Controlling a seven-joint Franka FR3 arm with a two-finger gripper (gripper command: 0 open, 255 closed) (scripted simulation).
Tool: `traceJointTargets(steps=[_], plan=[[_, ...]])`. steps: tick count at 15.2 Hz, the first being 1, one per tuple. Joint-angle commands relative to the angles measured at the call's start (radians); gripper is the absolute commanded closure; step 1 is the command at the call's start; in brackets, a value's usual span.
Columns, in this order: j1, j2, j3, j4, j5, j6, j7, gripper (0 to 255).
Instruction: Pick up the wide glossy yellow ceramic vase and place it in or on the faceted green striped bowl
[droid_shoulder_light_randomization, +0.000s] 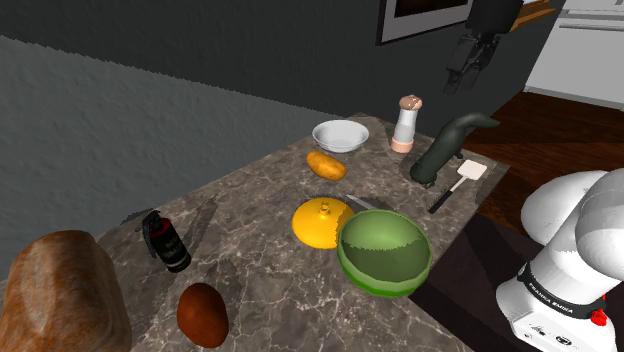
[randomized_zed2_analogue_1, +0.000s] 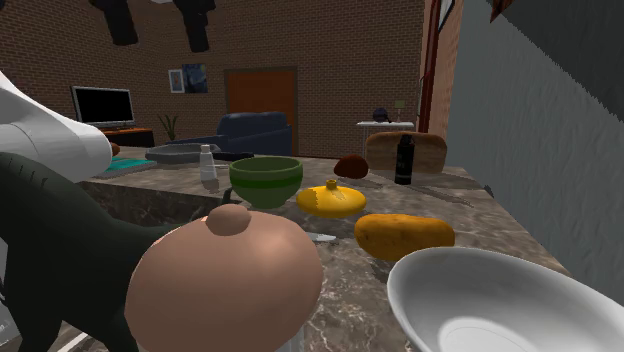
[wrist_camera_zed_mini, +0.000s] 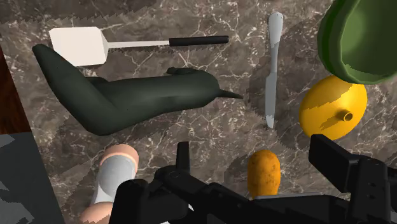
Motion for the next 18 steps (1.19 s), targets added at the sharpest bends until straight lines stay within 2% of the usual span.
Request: traceJointTargets(steps=[1, 10, 18], plan=[[0.000, 0.000, 0.000, 0.000, 0.000, 0.000, 0.000, 0], [0.052, 0.127, 0.202, -0.032, 0.056, 0.152, 0.188, 0], [0.081, 0.323, 0.376, 0.021, 0.054, 0.279, 0.365, 0]])
